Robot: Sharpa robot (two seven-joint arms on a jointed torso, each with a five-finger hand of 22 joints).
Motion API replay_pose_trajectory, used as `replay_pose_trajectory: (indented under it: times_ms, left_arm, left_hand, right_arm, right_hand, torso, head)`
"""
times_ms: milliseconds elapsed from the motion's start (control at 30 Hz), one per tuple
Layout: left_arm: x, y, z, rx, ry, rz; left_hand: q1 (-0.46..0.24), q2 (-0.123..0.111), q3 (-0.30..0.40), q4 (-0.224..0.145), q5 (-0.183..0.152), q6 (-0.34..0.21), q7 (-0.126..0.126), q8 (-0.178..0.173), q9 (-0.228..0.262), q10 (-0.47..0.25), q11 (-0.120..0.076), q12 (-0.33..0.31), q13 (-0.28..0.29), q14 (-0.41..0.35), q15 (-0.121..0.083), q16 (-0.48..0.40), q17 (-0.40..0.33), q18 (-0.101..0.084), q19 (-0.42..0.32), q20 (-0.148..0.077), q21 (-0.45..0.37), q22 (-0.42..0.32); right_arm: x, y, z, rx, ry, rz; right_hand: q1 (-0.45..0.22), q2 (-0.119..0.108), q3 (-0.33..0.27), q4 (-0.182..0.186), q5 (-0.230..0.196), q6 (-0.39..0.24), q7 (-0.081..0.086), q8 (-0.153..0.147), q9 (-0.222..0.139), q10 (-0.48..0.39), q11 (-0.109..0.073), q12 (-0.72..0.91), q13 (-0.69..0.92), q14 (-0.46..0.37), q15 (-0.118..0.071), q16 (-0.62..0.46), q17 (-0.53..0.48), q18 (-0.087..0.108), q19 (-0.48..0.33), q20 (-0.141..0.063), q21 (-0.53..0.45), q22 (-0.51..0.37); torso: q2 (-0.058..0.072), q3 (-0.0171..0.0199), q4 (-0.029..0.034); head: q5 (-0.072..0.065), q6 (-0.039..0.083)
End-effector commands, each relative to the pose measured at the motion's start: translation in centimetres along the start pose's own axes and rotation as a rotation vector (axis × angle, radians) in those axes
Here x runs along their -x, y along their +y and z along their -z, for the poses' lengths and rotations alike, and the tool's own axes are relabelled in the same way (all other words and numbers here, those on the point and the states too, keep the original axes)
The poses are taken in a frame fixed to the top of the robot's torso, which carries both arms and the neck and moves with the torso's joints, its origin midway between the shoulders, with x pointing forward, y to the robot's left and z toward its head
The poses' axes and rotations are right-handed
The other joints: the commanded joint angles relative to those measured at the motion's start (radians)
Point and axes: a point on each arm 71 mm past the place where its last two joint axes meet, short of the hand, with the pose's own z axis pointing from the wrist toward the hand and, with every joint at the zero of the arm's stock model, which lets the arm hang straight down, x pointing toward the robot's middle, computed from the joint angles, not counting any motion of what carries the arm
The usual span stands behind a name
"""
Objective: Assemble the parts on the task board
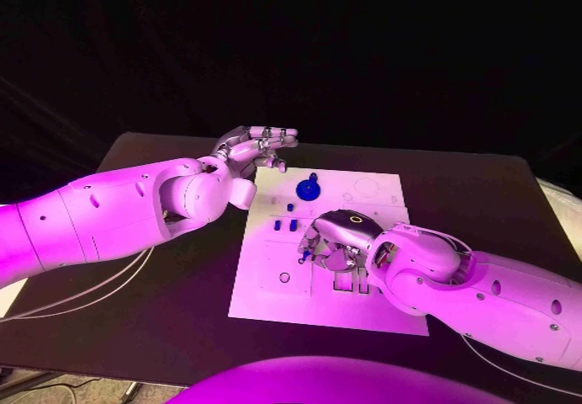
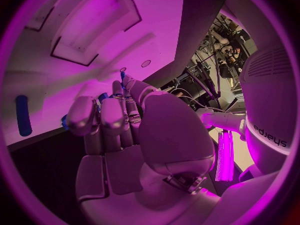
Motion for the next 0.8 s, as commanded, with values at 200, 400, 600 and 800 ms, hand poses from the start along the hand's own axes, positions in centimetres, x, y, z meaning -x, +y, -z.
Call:
replay_pose_trajectory:
  times_ms: [200,400,600,800]
  left_arm:
    - [-0.3,0.0,-0.1,-0.007,0.023,0.012]
    - [-0.3,0.0,-0.1,-0.005,0.026,0.013]
    - [-0.3,0.0,0.0,-0.003,0.026,0.014]
    - [-0.3,0.0,0.0,-0.001,0.028,0.014]
  left_hand:
    - [-0.001,0.011,-0.006,-0.001,-0.004,-0.009,0.0,0.006,0.0,-0.006,-0.001,0.003,0.001,-0.002,0.005,-0.003,-0.001,0.018,-0.005,-0.001,-0.004,-0.001]
    - [0.0,0.013,-0.009,-0.002,-0.004,-0.01,0.001,0.007,0.0,-0.008,-0.001,0.005,0.001,-0.004,0.006,-0.005,-0.005,0.018,-0.005,-0.001,-0.005,-0.002]
    - [0.0,0.013,-0.009,-0.002,-0.004,-0.01,0.001,0.007,0.0,-0.008,-0.001,0.005,0.001,-0.004,0.006,-0.005,-0.005,0.018,-0.005,-0.001,-0.005,-0.002]
    - [0.0,0.013,-0.009,-0.002,-0.004,-0.01,0.001,0.007,0.0,-0.008,-0.001,0.005,0.001,-0.004,0.006,-0.005,-0.005,0.018,-0.005,-0.001,-0.005,-0.002]
  right_arm:
    - [-0.3,0.2,-0.3,0.011,0.013,0.023]
    - [-0.8,0.2,-0.5,0.008,0.024,0.023]
    - [-1.2,0.0,-0.6,-0.002,0.037,0.03]
    - [-1.5,0.0,-0.6,-0.006,0.064,0.035]
  right_hand:
    - [-0.003,0.01,0.006,0.001,0.005,0.002,0.008,0.003,0.001,0.003,0.003,0.002,0.001,0.021,-0.007,0.003,0.001,-0.006,0.006,-0.001,0.003,0.001]
    - [-0.004,0.01,0.008,0.0,0.006,0.001,0.008,0.003,0.001,0.004,0.004,0.001,0.001,0.021,-0.007,0.005,0.003,-0.006,0.006,0.0,0.004,0.002]
    - [-0.004,0.01,0.009,-0.001,0.006,0.001,0.009,0.002,0.001,0.004,0.004,0.001,0.001,0.021,-0.007,0.006,0.003,-0.006,0.006,0.0,0.004,0.002]
    - [-0.006,0.009,0.009,-0.001,0.005,0.002,0.009,0.003,0.001,0.005,0.004,0.0,0.001,0.021,-0.006,0.007,0.004,-0.006,0.007,0.0,0.005,0.003]
  torso:
    - [0.0,0.0,0.0003]
    - [0.0,-0.0003,0.0016]
    - [0.0,0.0,0.0004]
    - [0.0,-0.0003,0.0001]
  head:
    - [0.002,-0.002]
    - [0.003,-0.005]
    - [0.006,-0.007]
    - [0.007,-0.01]
